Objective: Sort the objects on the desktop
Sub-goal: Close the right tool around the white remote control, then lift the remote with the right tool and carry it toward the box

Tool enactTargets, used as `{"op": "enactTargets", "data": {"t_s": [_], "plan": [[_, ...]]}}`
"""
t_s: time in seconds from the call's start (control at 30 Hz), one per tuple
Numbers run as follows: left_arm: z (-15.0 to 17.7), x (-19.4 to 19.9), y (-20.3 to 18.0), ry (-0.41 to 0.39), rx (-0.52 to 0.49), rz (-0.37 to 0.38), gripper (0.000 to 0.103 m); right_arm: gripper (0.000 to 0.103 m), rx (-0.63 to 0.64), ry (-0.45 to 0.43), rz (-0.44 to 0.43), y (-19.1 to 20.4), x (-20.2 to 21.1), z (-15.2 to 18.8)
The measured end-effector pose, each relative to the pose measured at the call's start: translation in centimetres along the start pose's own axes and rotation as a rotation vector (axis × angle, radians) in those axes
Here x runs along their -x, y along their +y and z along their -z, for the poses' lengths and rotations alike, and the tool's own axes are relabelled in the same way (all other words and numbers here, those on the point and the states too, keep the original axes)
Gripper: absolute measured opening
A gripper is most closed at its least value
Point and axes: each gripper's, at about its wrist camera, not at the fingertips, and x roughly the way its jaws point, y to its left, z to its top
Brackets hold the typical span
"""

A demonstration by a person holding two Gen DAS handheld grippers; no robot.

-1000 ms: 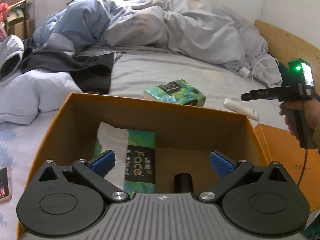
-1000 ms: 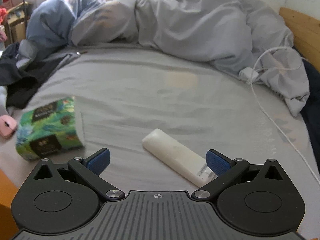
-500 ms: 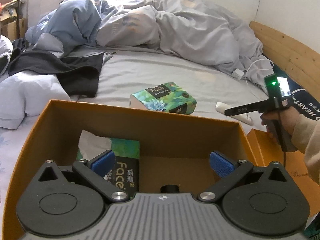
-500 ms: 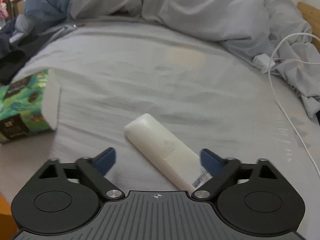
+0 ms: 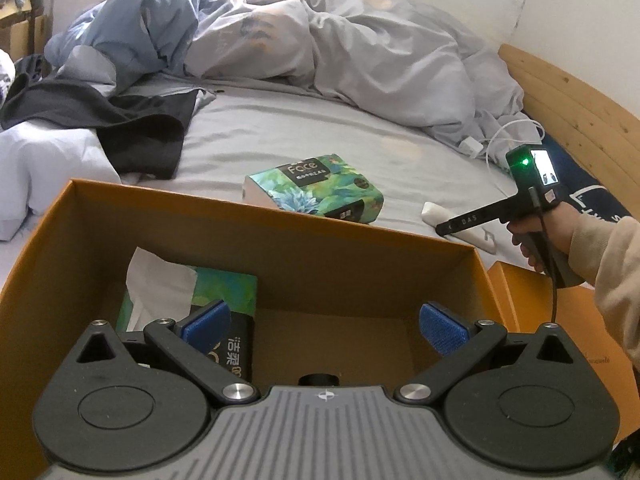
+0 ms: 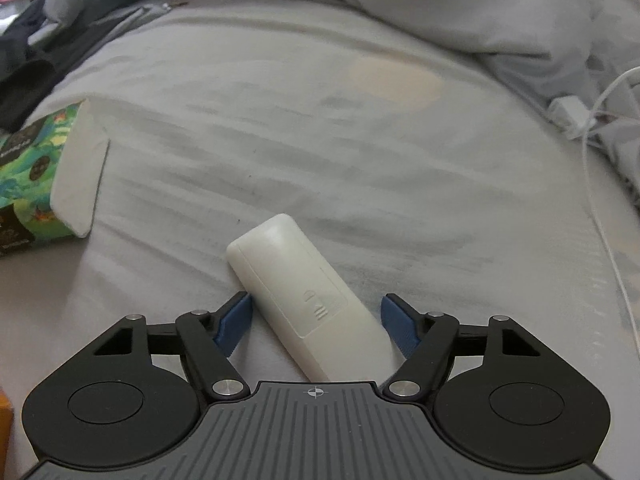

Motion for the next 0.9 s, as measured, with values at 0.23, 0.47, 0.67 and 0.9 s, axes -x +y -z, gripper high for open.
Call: {"op": "enactTargets", "data": {"t_s": [0.23,0.47,0.67,0.9], "plan": [[0.3,-0.8,-0.1,0.017,0.021,0.012,0.103,0.071,0.021,0.045,0.006,0.3,-0.3,-0.7],[0.4,0.0,-0.3,0.009,0.014,0.023,0.103,0.052,0.055,0.075,0.052,2.6,0.5,-1.1],[0.2,1.6,0.4,-0.003,0.031,0.012,0.103,0.05,0.047,0.056,0.08,5.1,1.9,-0.1],[0.0,3.1,0.8,-0.022,0.036,-0.006,0.103,0.05,0.019,0.017,0.067,6.9,3.6,0.6]]}}
